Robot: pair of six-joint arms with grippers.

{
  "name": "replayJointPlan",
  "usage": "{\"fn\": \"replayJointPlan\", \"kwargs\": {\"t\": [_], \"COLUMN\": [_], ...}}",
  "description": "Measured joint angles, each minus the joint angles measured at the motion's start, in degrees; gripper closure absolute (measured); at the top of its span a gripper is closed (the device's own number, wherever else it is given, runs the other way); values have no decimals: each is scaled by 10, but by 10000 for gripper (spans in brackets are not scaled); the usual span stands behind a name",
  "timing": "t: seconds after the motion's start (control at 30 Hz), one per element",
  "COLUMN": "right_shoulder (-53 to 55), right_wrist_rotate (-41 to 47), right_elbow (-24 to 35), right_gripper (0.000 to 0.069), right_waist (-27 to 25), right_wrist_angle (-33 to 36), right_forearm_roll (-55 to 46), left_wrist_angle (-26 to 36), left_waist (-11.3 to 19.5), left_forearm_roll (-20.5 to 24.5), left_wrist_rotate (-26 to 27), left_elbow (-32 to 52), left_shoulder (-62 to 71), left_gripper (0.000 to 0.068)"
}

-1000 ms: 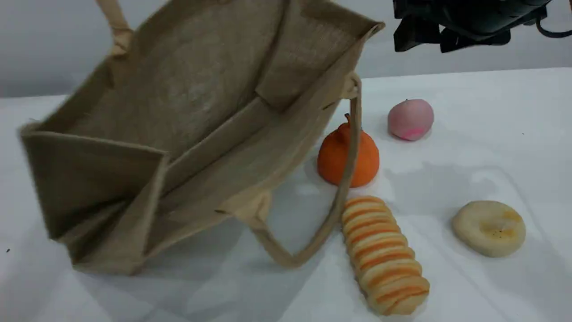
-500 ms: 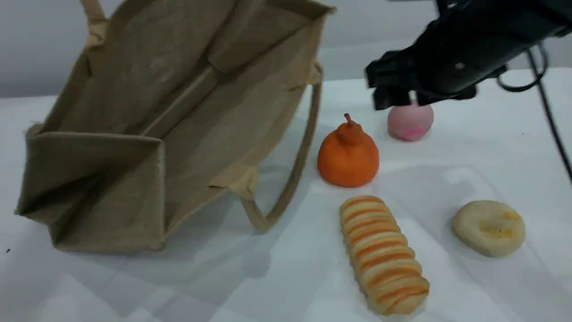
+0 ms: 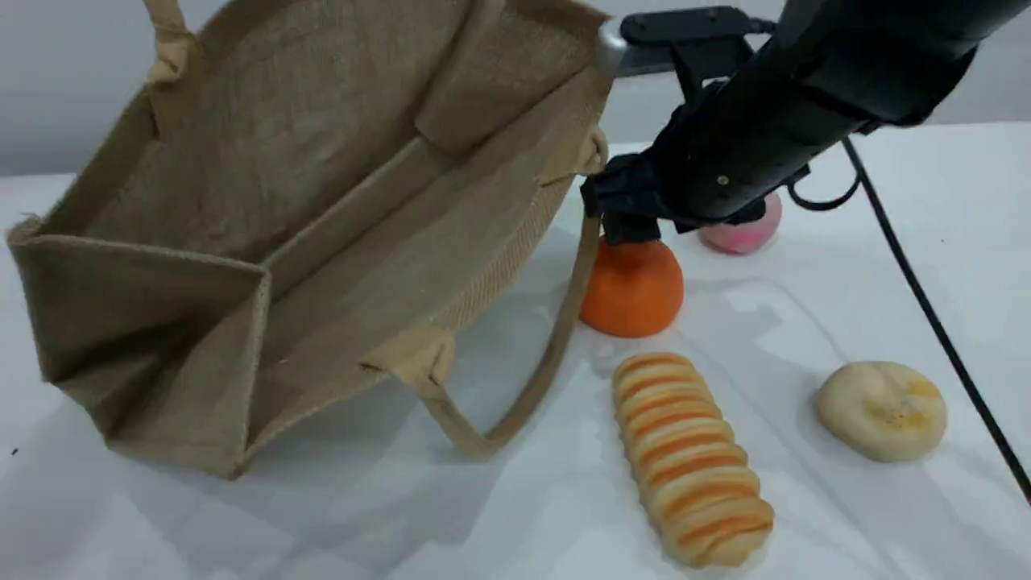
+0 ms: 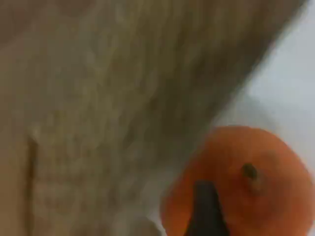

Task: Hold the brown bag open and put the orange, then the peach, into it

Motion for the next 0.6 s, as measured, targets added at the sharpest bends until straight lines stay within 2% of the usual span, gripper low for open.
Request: {"fn": "replayJointPlan", "kwargs": {"t": [0.2,0.3,0.37,0.47,0.5,0.6], "right_shoulder": [44,60,61,60,59,43], "right_wrist_rotate": [0,0,-2,-2,-3,-24], "right_elbow": [-25,-28,-28,-28,-28,-28], "right_gripper": [265,295,366,570,612,660], "right_waist": [0,0,0,-1,-2,-7], "right_wrist_angle": [1,-8,-7,10,20,61], "right_forearm_roll": [0,0,0,0,0,-14], "left_wrist_angle": [0,0,0,0,0,0], "left_waist": [0,0,0,0,0,0], "left_forearm_roll": [0,0,0,0,0,0], "left_wrist_rotate": [0,0,0,0,0,0], "left_elbow": [0,0,0,0,0,0], "left_shoulder": [0,0,0,0,0,0], "left_gripper": [607,607,607,607,607,607]}}
